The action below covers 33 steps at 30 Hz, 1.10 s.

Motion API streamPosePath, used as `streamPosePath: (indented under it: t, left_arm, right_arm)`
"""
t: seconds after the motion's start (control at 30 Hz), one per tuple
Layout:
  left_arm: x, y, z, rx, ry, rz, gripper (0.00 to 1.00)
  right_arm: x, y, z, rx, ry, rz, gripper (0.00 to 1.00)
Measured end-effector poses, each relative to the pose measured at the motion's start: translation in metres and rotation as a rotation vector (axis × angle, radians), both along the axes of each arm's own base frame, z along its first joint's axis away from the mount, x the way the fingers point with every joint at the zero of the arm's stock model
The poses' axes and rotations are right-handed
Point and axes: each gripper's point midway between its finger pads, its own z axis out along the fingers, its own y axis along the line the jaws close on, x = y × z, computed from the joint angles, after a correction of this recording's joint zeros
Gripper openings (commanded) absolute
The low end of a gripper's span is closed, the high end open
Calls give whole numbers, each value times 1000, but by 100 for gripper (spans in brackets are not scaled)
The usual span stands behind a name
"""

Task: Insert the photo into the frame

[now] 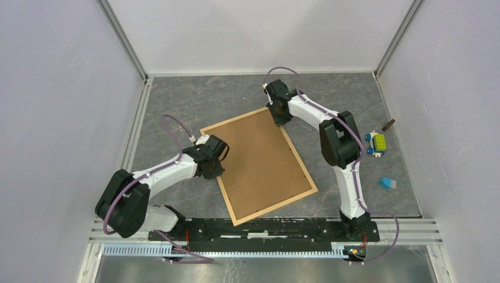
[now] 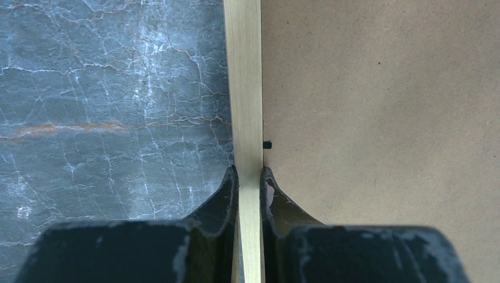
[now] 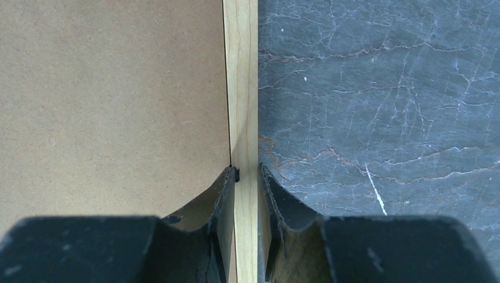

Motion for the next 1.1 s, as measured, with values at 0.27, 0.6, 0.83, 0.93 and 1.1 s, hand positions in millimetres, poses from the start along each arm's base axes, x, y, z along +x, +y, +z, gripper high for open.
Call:
streamPosePath:
  t: [0.27, 0.6, 0.83, 0.93, 1.1]
  left_arm:
    - [0, 0, 0, 3, -3, -4, 2]
    - [4, -3, -1, -8, -30, -11, 2]
    - [4, -3, -1, 4, -33, -44, 2]
    - [4, -3, -1, 8, -33, -55, 2]
    - [5, -3, -1, 27, -20, -83, 2]
  right_arm:
    - [0, 1, -3, -33, 21, -6, 27]
    - [12, 9, -7, -12, 57, 37, 32]
    - [10, 12, -17, 22, 120, 68, 36]
    - [8, 13, -20, 35, 145, 82, 38]
    - [12, 20, -8, 136, 146, 110, 55]
